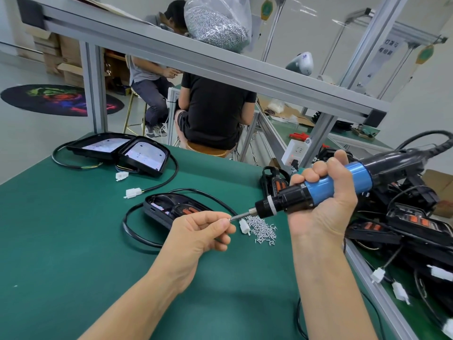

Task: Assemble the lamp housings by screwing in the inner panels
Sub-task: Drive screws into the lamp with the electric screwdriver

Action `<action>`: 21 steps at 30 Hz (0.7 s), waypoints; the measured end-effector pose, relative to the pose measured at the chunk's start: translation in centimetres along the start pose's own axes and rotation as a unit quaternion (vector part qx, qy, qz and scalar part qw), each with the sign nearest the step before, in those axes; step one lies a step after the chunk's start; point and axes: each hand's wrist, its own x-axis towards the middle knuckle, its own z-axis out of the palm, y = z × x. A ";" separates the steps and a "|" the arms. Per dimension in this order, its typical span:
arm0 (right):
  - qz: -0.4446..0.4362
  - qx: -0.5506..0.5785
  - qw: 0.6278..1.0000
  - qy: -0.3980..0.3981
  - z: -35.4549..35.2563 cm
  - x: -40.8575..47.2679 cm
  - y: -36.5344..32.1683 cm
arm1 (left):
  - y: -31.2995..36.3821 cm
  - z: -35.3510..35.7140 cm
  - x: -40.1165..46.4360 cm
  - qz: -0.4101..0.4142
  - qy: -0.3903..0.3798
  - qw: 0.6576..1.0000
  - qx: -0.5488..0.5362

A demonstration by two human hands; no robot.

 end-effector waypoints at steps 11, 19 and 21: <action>-0.028 0.020 0.999 0.015 -0.4 -0.2 0.9 | 0.3 -0.1 0.4 0.042 0.024 0.998 0.035; -0.021 0.030 0.997 0.067 -0.9 0.0 1.2 | 1.6 -0.9 0.7 0.085 0.055 0.982 0.156; -0.025 0.025 0.996 0.077 -1.2 0.1 1.0 | 2.5 -2.8 1.9 0.124 0.138 0.963 0.194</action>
